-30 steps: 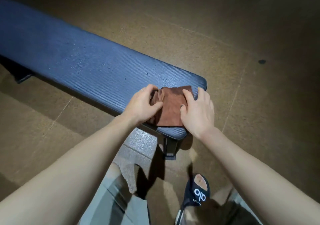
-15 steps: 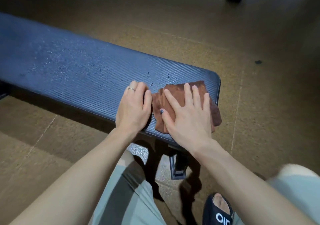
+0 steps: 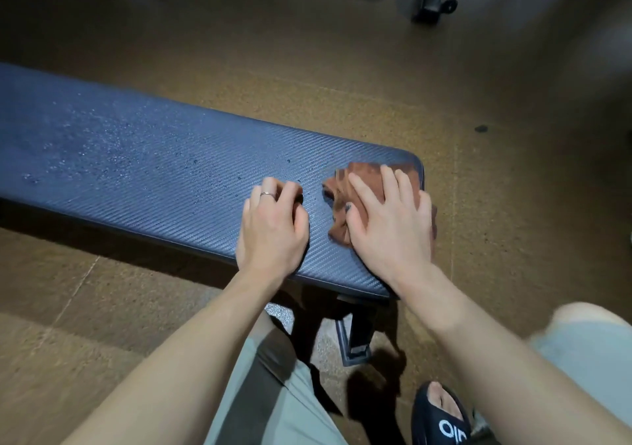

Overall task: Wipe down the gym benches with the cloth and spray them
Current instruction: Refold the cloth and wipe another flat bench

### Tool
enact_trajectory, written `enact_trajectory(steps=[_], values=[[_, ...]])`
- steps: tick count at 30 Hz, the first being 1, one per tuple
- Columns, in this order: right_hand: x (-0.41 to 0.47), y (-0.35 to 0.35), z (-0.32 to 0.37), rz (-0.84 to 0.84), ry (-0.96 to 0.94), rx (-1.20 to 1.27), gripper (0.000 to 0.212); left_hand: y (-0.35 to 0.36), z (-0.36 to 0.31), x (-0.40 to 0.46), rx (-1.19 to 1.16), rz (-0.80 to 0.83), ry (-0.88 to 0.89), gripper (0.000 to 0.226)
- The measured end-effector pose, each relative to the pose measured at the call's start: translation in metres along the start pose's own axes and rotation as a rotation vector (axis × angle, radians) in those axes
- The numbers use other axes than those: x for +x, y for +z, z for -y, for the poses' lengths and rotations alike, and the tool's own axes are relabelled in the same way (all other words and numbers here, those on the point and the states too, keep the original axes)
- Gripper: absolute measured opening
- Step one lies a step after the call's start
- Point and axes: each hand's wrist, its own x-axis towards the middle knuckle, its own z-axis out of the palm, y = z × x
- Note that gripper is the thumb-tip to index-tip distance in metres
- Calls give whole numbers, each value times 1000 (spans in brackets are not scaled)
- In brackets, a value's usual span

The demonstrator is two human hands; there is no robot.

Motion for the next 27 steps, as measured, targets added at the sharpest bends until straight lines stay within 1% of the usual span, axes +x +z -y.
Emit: enact_trajectory(steps=[3,5,9,11,13,15,18,20,22,25,27], values=[[-52,-5,4,52,42,27,56,0,-1,0,22,3,-10,16],[-57,-4,2,67,50,40,57,0,-1,-1,29,-3,-13,15],[4,3,-16,21,41,52,56,0,-2,-2,12,-2,-16,15],[39,7,-22,56,67,68,55,-1,-2,-2,6,-4,-14,15],[53,9,-23,65,95,76,56,-2,-3,-2,3,-1,-9,15],[39,7,-18,49,127,83,56,-2,-2,-3,0,1,-5,16],[-18,1,-5,13,182,121,58,-2,-2,-3,9,-1,-6,16],[-55,-2,5,46,195,138,60,-1,-3,-3,9,-6,-10,16],[-63,-3,7,72,188,146,62,0,-4,-3,4,-3,-15,17],[-19,2,-7,22,170,133,57,-1,-4,-3,1,4,-16,18],[29,6,-18,12,211,163,54,-1,-4,-3,0,4,-21,17]])
